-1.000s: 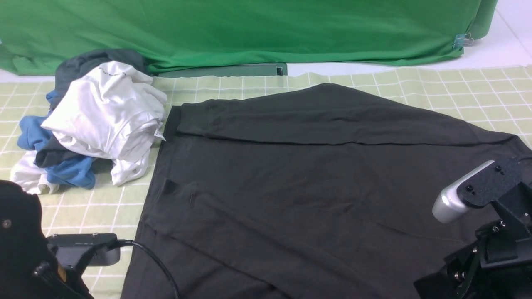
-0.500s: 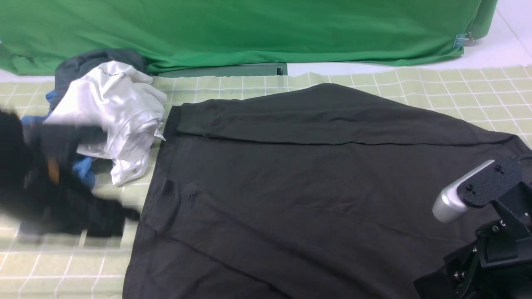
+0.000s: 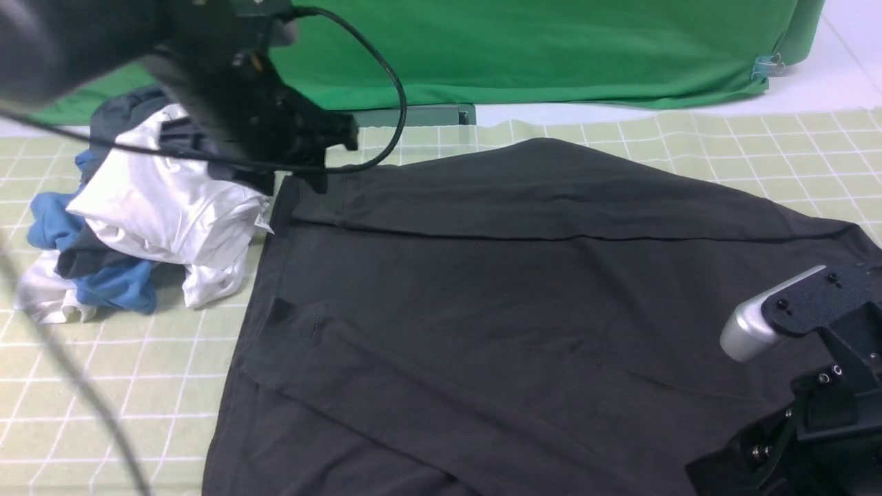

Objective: Fold a long-sleeved shirt over a green coffee tablecloth.
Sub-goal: 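Grab the top left corner of the dark shirt with the left gripper, then fold the left side of the dark shirt inward over its body with the left gripper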

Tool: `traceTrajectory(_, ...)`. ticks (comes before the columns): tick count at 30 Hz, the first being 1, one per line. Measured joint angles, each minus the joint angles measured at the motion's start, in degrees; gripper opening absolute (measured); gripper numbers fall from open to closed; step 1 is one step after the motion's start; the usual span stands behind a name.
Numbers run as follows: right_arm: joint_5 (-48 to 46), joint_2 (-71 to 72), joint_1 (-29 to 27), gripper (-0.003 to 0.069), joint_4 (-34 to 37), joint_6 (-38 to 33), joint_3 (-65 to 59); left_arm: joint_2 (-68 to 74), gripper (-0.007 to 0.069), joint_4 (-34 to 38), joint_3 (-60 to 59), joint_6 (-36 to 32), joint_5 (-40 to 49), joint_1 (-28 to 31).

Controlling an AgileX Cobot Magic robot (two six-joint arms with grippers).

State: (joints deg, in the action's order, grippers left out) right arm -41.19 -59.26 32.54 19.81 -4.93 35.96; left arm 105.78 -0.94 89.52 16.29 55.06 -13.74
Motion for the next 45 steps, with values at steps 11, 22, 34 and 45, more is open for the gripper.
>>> traceTrajectory(11, -2.14, 0.00, 0.00, 0.0467, 0.19, 1.95, 0.00, 18.91, 0.0382, 4.06, 15.03, -1.30, -1.07, 6.50)
traceTrajectory(22, -2.38, 0.00, 0.00, 0.0467, 0.18, 2.82, 0.00, 25.06, 0.0382, 4.21, 16.97, -1.68, -2.58, 6.92)
traceTrajectory(34, -2.51, 0.00, 0.00, 0.0467, 0.18, 2.89, 0.00, 25.28, 0.0060, 9.42, 17.08, -9.22, -2.75, 6.92)
traceTrajectory(45, -1.08, 0.00, 0.00, 0.0454, -2.72, 3.08, 0.60, 16.13, 0.0011, 10.18, 17.08, -12.60, 7.05, 6.86)
